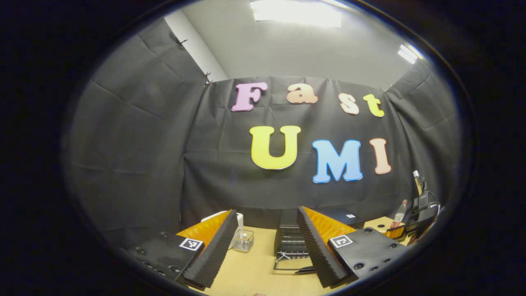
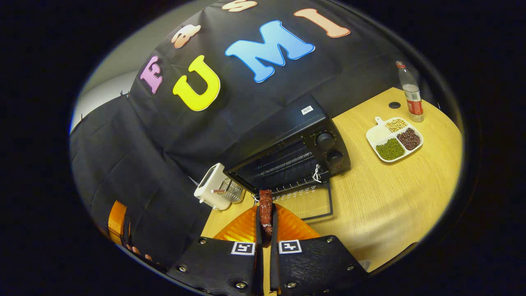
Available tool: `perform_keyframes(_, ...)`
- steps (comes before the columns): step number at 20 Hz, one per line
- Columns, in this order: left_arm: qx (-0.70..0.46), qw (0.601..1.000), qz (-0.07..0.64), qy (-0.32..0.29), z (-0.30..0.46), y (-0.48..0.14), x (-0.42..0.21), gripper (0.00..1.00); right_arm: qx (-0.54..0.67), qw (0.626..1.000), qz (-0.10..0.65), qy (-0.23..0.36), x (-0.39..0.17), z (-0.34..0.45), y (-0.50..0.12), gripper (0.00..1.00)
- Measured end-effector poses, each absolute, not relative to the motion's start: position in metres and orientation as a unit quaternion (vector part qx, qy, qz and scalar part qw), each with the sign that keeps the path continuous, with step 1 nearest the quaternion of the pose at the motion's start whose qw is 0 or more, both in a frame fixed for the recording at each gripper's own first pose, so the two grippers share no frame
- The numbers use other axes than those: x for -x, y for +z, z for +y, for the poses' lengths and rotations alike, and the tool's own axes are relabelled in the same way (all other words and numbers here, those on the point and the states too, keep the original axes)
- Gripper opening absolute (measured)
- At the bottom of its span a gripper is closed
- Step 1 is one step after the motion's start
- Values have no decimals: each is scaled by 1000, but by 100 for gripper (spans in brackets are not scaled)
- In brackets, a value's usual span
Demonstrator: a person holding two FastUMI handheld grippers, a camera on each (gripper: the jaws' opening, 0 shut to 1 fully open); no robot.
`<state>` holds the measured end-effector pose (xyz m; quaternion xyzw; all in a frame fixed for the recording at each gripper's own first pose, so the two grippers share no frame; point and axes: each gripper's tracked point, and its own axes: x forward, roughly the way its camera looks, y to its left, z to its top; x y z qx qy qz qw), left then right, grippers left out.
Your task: Open the electric oven with the left hand, put the food in, and close the electric oven.
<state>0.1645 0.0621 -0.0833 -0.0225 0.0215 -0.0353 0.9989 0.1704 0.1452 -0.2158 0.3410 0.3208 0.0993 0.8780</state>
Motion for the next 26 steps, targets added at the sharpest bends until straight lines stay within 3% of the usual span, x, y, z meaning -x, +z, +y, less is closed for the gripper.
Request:
perform_keyframes(1,20,999,23,-35,68,-86,-170,93,-343,879,316,97,-182,150,-218,7)
perform_keyframes(4,13,999,26,-32,82,-94,-186,100,-344,883,305,91,-212,160,-230,7)
perform_keyframes(8,8,999,39,-31,92,-112,-206,96,-351,883,300,84,-249,172,-255,7)
perform_keyframes(14,-8,998,59,-30,104,-135,-225,100,-341,888,299,78,-289,183,-295,7)
perform_keyframes(15,-12,997,64,-30,106,-139,-228,96,-342,888,298,77,-295,184,-300,7)
perform_keyframes(17,-20,997,72,-30,109,-147,-234,100,-352,885,296,71,-304,186,-309,6)
perform_keyframes(18,-23,997,74,-29,110,-150,-236,92,-357,884,294,71,-308,189,-312,7)
perform_keyframes(20,-28,996,79,-29,111,-154,-240,100,-371,881,287,66,-317,189,-315,6)
perform_keyframes(22,-30,995,85,-30,110,-160,-242,96,-377,880,283,55,-326,184,-319,6)
perform_keyframes(26,-34,995,89,-34,104,-165,-246,98,-368,885,284,29,-336,170,-331,12)
